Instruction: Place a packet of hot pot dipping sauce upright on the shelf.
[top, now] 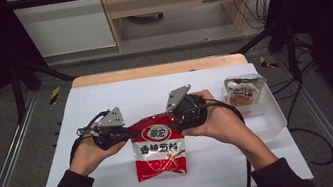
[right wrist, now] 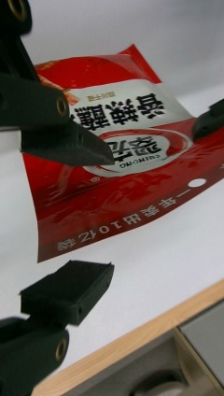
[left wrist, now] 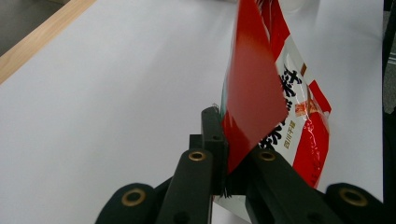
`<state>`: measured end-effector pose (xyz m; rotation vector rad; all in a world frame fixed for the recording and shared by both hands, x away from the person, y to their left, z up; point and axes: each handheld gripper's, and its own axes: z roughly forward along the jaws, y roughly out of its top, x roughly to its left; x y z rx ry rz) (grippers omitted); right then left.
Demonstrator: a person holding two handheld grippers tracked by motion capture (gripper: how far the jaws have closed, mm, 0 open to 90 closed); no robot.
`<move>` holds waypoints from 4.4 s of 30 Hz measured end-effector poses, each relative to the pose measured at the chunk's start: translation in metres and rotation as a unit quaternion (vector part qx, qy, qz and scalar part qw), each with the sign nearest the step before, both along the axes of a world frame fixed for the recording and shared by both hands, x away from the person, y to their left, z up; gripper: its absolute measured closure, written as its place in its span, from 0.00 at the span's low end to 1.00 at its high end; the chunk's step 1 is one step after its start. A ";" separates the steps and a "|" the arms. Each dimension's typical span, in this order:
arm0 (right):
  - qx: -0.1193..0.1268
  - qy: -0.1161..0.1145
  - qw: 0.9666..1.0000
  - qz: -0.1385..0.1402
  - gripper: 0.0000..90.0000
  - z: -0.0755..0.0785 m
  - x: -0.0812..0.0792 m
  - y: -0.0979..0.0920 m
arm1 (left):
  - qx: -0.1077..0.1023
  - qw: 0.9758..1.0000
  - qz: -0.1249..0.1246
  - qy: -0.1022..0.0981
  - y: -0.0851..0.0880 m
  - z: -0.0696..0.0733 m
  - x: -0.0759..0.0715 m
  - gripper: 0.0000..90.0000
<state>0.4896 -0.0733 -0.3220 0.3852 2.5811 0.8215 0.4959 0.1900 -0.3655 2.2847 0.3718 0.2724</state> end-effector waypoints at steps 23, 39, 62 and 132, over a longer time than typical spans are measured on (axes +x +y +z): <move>-0.089 0.073 0.992 0.056 0.64 -0.002 0.014 0.024 | -0.002 1.000 -0.011 -0.007 -0.003 0.008 -0.002 1.00; -0.120 0.085 0.987 0.066 0.94 0.001 0.014 0.031 | -0.004 1.000 -0.010 -0.009 -0.004 0.009 -0.002 1.00; -0.109 0.093 0.988 0.064 0.99 0.000 0.015 0.026 | -0.012 1.000 -0.001 -0.009 -0.006 0.008 0.000 0.98; -0.026 0.047 0.988 -0.143 1.00 0.103 -0.015 -0.173 | -0.024 0.969 0.244 0.006 0.090 -0.087 -0.024 0.09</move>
